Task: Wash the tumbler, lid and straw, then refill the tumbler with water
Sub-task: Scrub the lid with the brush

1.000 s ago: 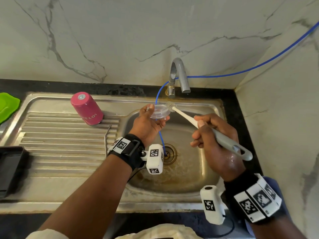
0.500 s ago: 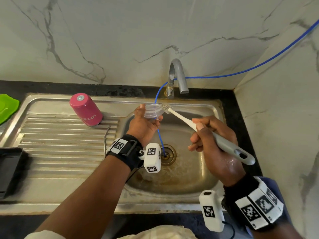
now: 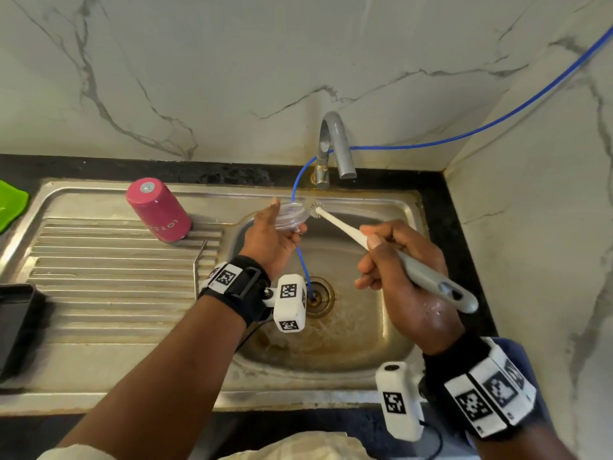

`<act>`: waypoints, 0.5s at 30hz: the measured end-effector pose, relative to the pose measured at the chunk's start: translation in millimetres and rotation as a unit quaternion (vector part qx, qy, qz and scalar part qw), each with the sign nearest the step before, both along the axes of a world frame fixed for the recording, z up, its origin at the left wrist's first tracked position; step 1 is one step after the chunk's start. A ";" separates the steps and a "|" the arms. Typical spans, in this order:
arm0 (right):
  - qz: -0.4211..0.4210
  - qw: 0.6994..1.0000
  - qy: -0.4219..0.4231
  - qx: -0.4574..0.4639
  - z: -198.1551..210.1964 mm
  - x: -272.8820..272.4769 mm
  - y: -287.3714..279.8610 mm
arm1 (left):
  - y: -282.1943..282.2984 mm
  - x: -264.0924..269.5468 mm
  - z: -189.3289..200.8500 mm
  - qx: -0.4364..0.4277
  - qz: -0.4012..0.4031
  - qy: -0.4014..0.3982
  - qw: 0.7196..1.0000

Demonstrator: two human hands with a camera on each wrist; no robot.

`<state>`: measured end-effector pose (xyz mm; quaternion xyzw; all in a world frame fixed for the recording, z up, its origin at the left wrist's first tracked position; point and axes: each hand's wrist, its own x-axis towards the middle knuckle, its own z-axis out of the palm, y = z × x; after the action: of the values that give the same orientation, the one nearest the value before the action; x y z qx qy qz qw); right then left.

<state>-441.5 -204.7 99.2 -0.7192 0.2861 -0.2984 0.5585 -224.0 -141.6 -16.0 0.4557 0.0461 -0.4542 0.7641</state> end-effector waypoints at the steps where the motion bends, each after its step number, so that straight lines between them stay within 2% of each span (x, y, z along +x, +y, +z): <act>1: 0.003 1.000 -0.003 -0.001 1.4 -3.4 2.2 | 0.9 -0.2 3.3 0.006 -0.001 -0.017 1.000; 7: -0.035 0.998 -0.008 0.048 1.9 3.9 -11.3 | 2.1 -9.2 12.6 0.009 -0.048 -0.064 0.997; 12: -0.002 0.998 -0.016 0.057 1.4 0.2 -5.9 | 7.9 7.2 16.6 0.010 0.036 -0.041 0.998; 15: -0.005 0.999 -0.028 0.045 -1.7 -0.4 5.0 | 9.1 4.6 14.6 0.004 0.043 -0.032 0.999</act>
<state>-441.9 -199.7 97.5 -0.6833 0.2868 -0.3080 0.5967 -219.4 -132.5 -1.4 0.4702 0.0430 -0.4060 0.7825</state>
